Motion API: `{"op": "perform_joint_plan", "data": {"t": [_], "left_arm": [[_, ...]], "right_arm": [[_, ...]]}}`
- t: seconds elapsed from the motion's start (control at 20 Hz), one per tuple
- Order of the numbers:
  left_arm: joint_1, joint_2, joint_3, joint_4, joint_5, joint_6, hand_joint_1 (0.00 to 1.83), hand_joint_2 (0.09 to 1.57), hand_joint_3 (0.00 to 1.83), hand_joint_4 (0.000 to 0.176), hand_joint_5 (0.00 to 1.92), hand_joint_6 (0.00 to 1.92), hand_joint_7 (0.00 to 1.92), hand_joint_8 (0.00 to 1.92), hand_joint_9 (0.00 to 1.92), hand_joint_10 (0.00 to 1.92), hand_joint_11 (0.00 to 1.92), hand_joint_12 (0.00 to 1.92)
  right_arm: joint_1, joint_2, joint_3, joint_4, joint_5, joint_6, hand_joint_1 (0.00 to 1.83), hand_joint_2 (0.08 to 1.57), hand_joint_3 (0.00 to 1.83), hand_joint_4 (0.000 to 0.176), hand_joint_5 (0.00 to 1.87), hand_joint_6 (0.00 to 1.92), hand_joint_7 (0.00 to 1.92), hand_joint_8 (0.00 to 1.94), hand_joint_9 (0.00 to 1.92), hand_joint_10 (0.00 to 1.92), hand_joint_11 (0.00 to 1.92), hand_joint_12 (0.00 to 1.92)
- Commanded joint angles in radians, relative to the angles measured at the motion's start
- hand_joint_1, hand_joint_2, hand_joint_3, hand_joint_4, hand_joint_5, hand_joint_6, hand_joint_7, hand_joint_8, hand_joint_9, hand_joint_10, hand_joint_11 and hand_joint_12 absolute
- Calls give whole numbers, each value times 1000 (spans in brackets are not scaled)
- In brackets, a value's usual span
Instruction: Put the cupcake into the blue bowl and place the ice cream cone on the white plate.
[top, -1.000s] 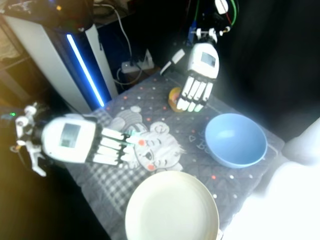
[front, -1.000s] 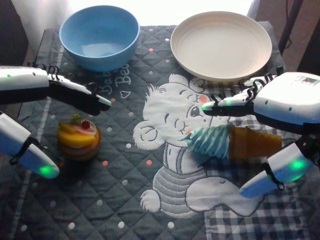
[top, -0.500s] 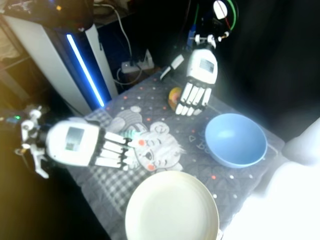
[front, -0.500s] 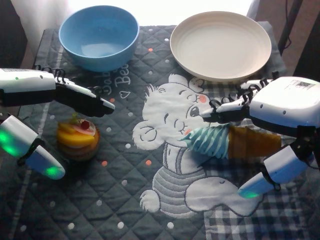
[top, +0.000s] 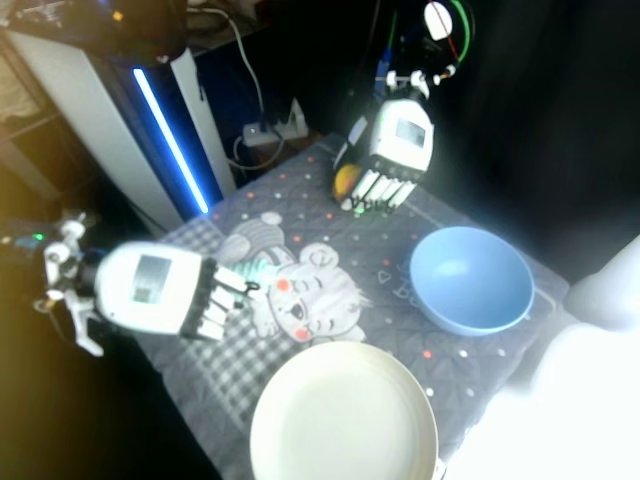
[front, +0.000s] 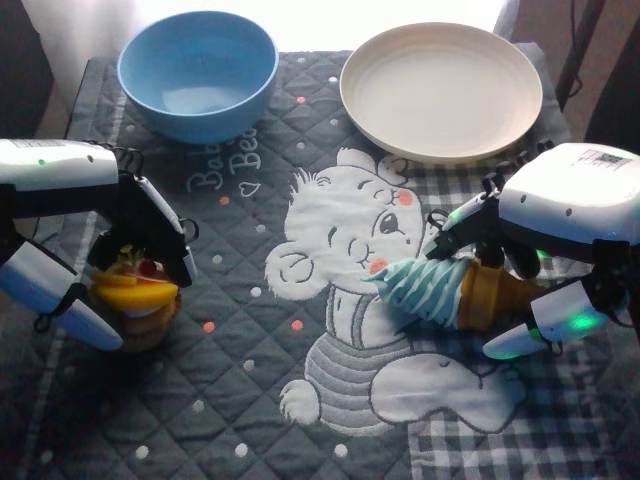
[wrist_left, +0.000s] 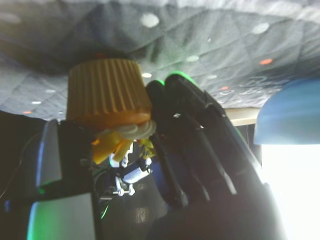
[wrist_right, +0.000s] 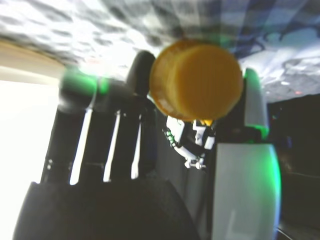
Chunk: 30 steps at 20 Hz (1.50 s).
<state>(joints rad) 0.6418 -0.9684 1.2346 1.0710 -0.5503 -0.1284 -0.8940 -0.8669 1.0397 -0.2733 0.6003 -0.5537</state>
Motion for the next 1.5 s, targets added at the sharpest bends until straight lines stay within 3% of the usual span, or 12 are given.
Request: {"op": "perform_joint_plan", "data": {"t": [0.0, 0.15, 0.25, 0.35, 0.5, 0.65, 0.7, 0.9, 1.0, 1.1, 1.25, 1.45], "left_arm": [[-2, -3, -1, -53, -55, 0, 1404, 1043, 0, 0, 1233, 213, 1121, 795, 1074, 1145, 909, 1241], [7, 3, 0, -115, -70, 37, 1401, 1039, 0, 0, 1124, 547, 1156, 634, 1075, 1067, 876, 1102], [11, 15, 0, -176, -97, 77, 1404, 1033, 0, 0, 1222, 316, 1132, 691, 1098, 1052, 956, 1151], [1, 39, -8, -241, -130, 126, 1409, 1007, 0, 0, 1193, 469, 1246, 413, 1194, 873, 1027, 1017], [-55, 53, -10, -247, -144, 144, 1410, 999, 0, 0, 1221, 334, 1274, 423, 1225, 893, 1028, 1165], [-135, 67, -8, -248, -153, 166, 1289, 1034, 2, 0, 1088, 654, 1257, 671, 1355, 366, 1056, 1196], [-168, 68, -3, -254, -156, 174, 1290, 1031, 0, 0, 1117, 592, 1249, 700, 1359, 345, 1026, 1237], [-265, 40, 44, -289, -155, 189, 1300, 1018, 1, 0, 1097, 645, 1327, 539, 1441, 207, 1089, 1128], [-321, 9, 82, -281, -119, 190, 1301, 1034, 0, 0, 1093, 587, 1253, 726, 1465, 263, 1086, 1253], [-362, -26, 124, -263, -69, 190, 1297, 1038, 6, 0, 1128, 498, 1200, 844, 1349, 463, 984, 1384], [-416, -97, 195, -216, 45, 193, 1272, 1032, 0, 0, 1081, 745, 1279, 554, 1339, 187, 1014, 986], [-409, -173, 272, -246, 138, 224, 1303, 1010, 0, 0, 1156, 513, 1327, 558, 1441, 71, 1057, 1077]], "right_arm": [[14, -5, 2, 12, 77, -1, 1257, 1075, 0, 0, 995, 807, 1228, 707, 1231, 887, 1059, 1503], [18, -2, 3, 27, 108, -1, 1285, 1066, 2, 0, 1000, 738, 1199, 843, 1297, 811, 1069, 1428], [38, 8, 2, 28, 136, -1, 1174, 1095, 0, 0, 1023, 888, 1311, 423, 1262, 861, 1023, 1446], [70, 28, -3, 32, 180, -3, 1285, 1029, 1, 0, 1089, 661, 1304, 590, 1279, 622, 946, 1385], [93, 63, -20, 98, 264, -60, 1274, 1089, 0, 0, 972, 765, 1130, 976, 1167, 974, 900, 1591], [128, 90, -29, 135, 309, -118, 1163, 1109, 0, 0, 995, 938, 1289, 418, 1196, 1038, 983, 1586], [147, 93, -27, 143, 312, -143, 1256, 1088, 0, 0, 980, 794, 1186, 807, 1197, 1020, 1002, 1580], [243, 88, 0, 159, 289, -205, 1270, 1113, 0, 0, 908, 863, 1090, 1030, 1128, 1218, 977, 1687], [293, 60, 40, 159, 238, -208, 1276, 1093, 0, 0, 953, 786, 1134, 959, 1167, 1151, 1029, 1624], [334, 18, 92, 158, 180, -208, 1168, 1103, 0, 0, 1004, 917, 1260, 555, 1193, 1251, 1086, 1683], [382, -44, 170, 158, 95, -208, 1174, 1078, 0, 0, 1062, 831, 1289, 625, 1234, 1293, 1180, 1614], [445, -133, 268, 145, -17, -209, 1178, 1061, 2, 0, 1100, 768, 1385, 379, 1329, 1148, 1246, 1565]]}}
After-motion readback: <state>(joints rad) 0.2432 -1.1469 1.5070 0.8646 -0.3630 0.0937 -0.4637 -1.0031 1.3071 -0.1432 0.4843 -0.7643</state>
